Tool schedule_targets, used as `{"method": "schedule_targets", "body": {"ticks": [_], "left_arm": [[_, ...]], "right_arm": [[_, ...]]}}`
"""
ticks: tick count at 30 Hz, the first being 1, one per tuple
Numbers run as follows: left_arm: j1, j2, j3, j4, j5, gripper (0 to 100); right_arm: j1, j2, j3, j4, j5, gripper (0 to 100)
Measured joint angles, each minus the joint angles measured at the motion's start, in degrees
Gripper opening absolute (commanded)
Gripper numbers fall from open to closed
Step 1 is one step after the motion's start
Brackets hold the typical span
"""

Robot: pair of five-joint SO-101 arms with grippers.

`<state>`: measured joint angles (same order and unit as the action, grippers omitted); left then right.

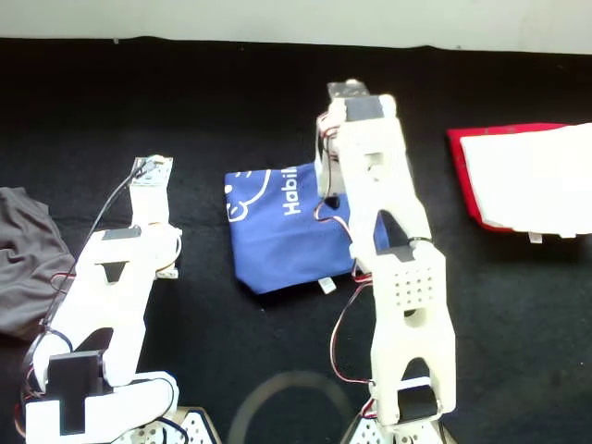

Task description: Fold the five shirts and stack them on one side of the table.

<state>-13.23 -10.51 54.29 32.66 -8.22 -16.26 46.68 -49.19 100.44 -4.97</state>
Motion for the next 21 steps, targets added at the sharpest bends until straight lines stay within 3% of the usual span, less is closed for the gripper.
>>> {"method": "schedule_targets", "body": {"ticks": [14,16,19,21], "left_arm": [[0.0,0.0,0.0,0.0,0.0,1],[0.0,0.0,0.0,0.0,0.0,1],[0.0,0.0,0.0,0.0,0.0,1],[0.0,0.0,0.0,0.0,0.0,1]], "right_arm": [[2.4,9.9,0.1,-5.8,0.1,39.7],[2.2,10.9,-0.3,-5.9,0.1,29.3],[2.2,11.4,-0.3,-5.9,0.3,0.4],[2.2,11.4,-0.3,-5.9,0.3,4.6]]}}
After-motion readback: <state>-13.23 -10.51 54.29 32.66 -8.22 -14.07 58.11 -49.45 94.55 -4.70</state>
